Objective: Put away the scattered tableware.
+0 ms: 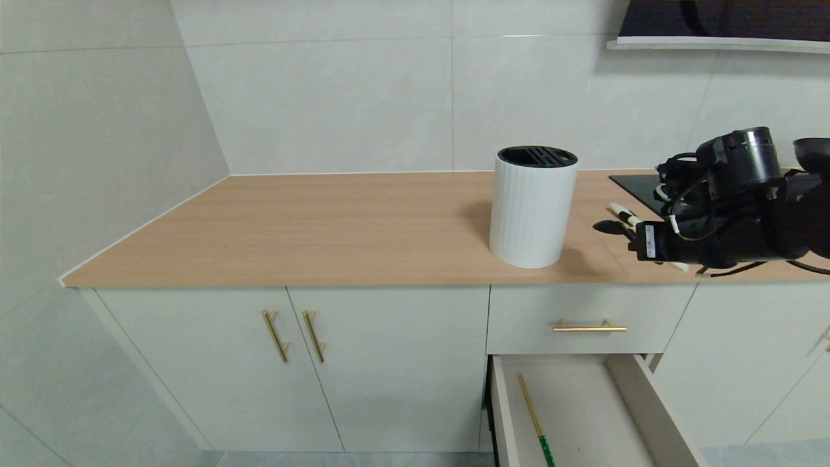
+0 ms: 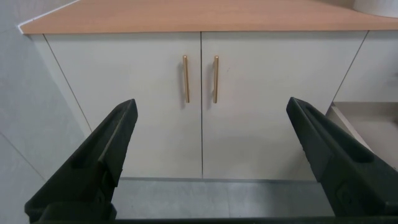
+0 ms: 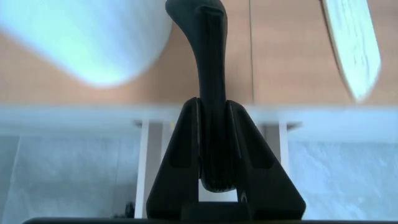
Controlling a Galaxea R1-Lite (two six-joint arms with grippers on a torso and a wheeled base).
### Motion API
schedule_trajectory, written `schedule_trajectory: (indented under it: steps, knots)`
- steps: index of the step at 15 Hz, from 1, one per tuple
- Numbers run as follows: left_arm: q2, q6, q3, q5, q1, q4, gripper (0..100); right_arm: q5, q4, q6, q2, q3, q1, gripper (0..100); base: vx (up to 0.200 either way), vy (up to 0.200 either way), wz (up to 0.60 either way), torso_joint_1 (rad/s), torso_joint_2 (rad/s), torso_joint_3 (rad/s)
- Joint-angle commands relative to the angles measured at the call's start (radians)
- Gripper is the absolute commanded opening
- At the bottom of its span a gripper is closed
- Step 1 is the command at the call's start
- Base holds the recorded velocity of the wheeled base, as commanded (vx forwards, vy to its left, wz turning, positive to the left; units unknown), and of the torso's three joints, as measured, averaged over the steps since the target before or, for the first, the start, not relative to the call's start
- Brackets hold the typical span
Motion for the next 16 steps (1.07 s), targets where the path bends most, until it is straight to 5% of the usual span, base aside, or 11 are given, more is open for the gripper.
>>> schedule_trajectory:
  steps: [1, 5, 16]
  knots:
    - [0.0, 0.0, 0.0, 0.0, 0.0, 0.0, 100, -0.035, -0.08, -0.003, -0.125, 0.162, 0.045, 0, 0.0, 0.0, 0.0, 0.0, 0.0, 0.0]
    - [0.0, 0.0, 0.0, 0.0, 0.0, 0.0, 100, -0.042, -0.154, -0.005, -0.21, 0.314, 0.049, 0, 0.0, 0.0, 0.0, 0.0, 0.0, 0.0]
    - [0.0, 0.0, 0.0, 0.0, 0.0, 0.0, 100, -0.041, -0.154, -0.008, -0.206, 0.343, 0.047, 0, 0.0, 0.0, 0.0, -0.019, 0.05, 0.027]
